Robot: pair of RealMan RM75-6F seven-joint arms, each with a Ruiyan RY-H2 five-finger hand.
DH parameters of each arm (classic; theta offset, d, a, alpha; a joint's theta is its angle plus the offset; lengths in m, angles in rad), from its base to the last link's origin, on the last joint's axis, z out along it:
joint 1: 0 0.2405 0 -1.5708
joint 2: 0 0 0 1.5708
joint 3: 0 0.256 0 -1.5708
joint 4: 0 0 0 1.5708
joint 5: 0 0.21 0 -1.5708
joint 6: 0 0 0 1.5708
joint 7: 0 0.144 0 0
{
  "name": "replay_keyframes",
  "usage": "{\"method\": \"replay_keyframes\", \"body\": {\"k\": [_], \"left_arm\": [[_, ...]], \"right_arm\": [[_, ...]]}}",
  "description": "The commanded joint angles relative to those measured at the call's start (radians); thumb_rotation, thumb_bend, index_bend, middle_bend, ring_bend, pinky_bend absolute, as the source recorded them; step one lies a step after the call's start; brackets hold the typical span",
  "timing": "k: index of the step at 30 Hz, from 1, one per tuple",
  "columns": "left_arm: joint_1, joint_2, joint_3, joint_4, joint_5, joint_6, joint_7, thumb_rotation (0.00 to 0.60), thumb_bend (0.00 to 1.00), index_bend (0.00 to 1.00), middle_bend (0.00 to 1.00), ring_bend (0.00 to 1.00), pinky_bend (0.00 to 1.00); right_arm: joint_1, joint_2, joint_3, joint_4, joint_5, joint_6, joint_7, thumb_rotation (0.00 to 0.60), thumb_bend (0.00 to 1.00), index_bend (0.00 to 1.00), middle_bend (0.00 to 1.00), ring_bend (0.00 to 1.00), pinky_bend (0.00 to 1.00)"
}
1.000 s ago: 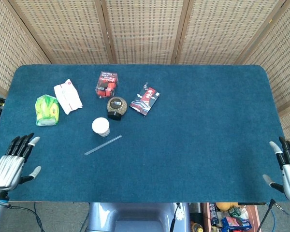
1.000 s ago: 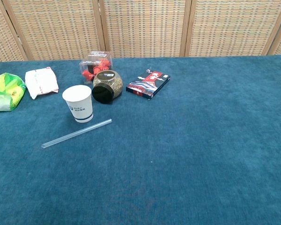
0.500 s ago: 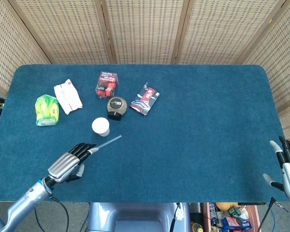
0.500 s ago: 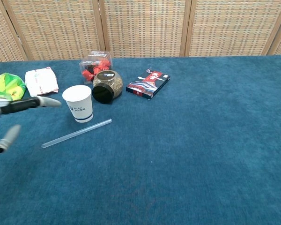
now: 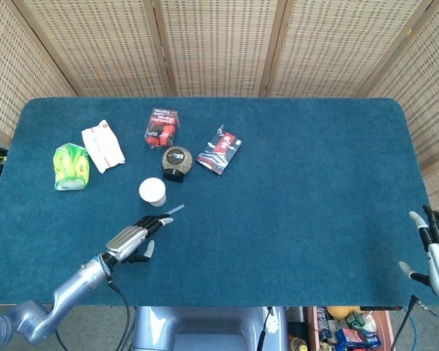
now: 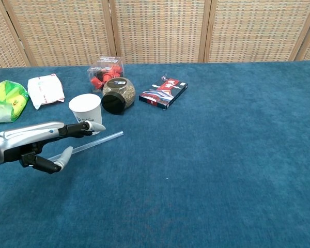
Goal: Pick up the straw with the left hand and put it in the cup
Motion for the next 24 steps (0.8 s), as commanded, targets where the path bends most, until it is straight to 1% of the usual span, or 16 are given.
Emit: {"method": "replay_keyframes", "body": {"k": [1,5,14,24], "left_arm": [[-0.014,-0.038,-0.002,0.047,-0.019,-0.004,-0.041,0.6,0.81,0.0,0.0,0.0,0.0],[-0.027,-0.061,-0.009,0.08,-0.038,-0.008,-0.063,0.6,0.81,0.0,0.0,0.0,0.0],[-0.058,-0.092,-0.017,0.117,-0.072,-0.037,-0.089,0.6,0.81,0.0,0.0,0.0,0.0],[-0.087,-0.117,0.0,0.121,-0.069,-0.062,-0.123,0.6,0.81,0.0,0.0,0.0,0.0]], "right_arm": [[0.001,-0.001,0.0,0.0,0.0,-0.001,0.0,0.6,0.0,0.0,0.0,0.0,0.0],[0.002,-0.001,0.0,0.0,0.002,-0.002,-0.001,0.6,0.0,0.0,0.0,0.0,0.0],[0.003,0.001,-0.001,0.0,0.005,-0.005,0.002,0.6,0.0,0.0,0.0,0.0,0.0],[0.003,0.002,0.0,0.002,0.01,-0.005,0.006,0.6,0.0,0.0,0.0,0.0,0.0]]}}
